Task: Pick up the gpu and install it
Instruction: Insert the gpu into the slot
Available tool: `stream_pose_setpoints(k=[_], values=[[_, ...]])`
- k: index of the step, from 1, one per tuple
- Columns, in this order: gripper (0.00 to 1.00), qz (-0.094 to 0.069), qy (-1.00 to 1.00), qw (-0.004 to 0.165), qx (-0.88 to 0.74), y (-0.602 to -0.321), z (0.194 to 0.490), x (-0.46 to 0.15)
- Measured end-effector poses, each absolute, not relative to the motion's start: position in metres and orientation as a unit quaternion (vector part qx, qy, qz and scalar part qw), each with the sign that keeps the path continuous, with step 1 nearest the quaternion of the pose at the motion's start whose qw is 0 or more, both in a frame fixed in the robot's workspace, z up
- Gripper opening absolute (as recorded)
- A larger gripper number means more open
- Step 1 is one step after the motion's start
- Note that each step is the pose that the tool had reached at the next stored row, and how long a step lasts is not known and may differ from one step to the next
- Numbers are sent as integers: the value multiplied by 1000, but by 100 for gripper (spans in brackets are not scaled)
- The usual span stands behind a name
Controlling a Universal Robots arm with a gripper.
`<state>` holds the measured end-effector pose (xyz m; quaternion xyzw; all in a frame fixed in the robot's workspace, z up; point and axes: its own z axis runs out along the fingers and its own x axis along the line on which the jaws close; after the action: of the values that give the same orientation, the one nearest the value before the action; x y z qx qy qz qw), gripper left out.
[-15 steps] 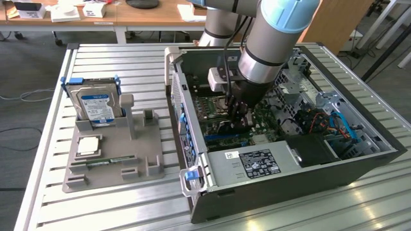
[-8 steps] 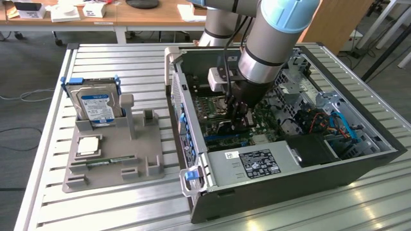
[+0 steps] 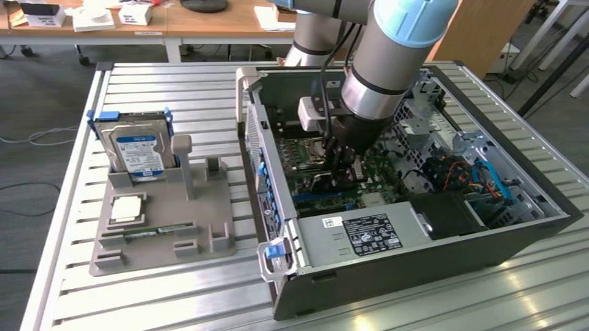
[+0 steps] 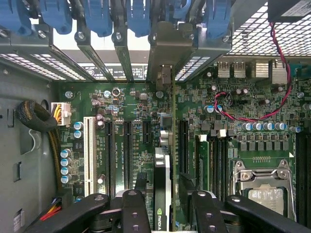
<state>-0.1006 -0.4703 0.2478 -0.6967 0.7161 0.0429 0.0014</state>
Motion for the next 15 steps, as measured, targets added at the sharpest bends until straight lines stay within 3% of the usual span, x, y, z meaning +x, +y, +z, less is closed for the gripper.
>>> stream_pose_setpoints(k=[15], values=[[40, 43, 716, 1, -696, -470, 270, -101]])
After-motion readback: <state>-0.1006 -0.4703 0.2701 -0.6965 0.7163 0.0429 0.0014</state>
